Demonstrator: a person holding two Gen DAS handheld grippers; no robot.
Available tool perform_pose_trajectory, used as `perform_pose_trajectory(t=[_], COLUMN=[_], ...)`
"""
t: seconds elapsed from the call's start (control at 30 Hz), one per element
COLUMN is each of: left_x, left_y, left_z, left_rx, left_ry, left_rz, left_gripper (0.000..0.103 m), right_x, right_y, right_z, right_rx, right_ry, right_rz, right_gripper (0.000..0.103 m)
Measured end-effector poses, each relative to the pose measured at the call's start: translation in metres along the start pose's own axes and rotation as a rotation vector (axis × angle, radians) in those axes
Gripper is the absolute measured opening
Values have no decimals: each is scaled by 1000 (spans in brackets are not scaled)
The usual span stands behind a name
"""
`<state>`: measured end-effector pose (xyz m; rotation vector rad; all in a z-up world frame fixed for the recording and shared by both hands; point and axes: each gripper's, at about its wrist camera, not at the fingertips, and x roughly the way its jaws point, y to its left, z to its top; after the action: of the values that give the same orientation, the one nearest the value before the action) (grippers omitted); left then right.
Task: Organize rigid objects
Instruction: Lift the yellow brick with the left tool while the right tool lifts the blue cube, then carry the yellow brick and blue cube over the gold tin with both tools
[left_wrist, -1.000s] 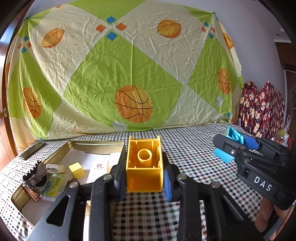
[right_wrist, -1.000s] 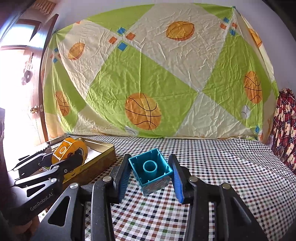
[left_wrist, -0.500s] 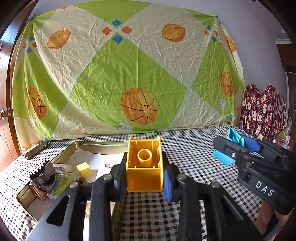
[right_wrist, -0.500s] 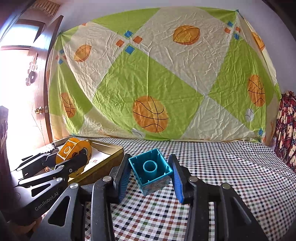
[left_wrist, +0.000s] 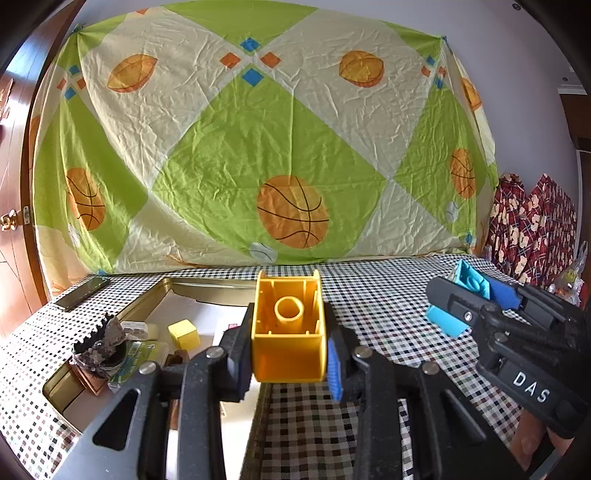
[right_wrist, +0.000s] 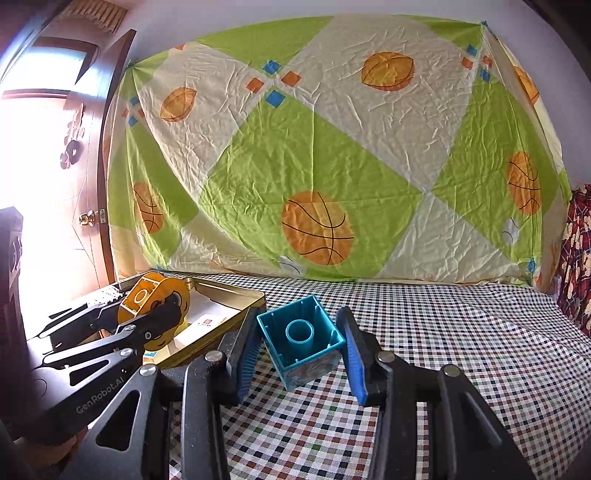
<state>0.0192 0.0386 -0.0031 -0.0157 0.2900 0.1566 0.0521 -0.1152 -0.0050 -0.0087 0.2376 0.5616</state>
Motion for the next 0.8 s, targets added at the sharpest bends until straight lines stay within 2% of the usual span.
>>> perform_pose_trajectory(t=[0.4,0.8], left_x=[-5,-11], left_y=[13,27], left_z=[-1,-1], left_rx=[-24,-47], left_ry=[-8,-20], left_rz=[5,15], left_gripper=[31,31], right_x=[4,7], right_y=[25,35], right_z=[1,2], right_rx=[-25,-29], right_ry=[-7,-11], right_rz=[33,44], right_gripper=[44,44])
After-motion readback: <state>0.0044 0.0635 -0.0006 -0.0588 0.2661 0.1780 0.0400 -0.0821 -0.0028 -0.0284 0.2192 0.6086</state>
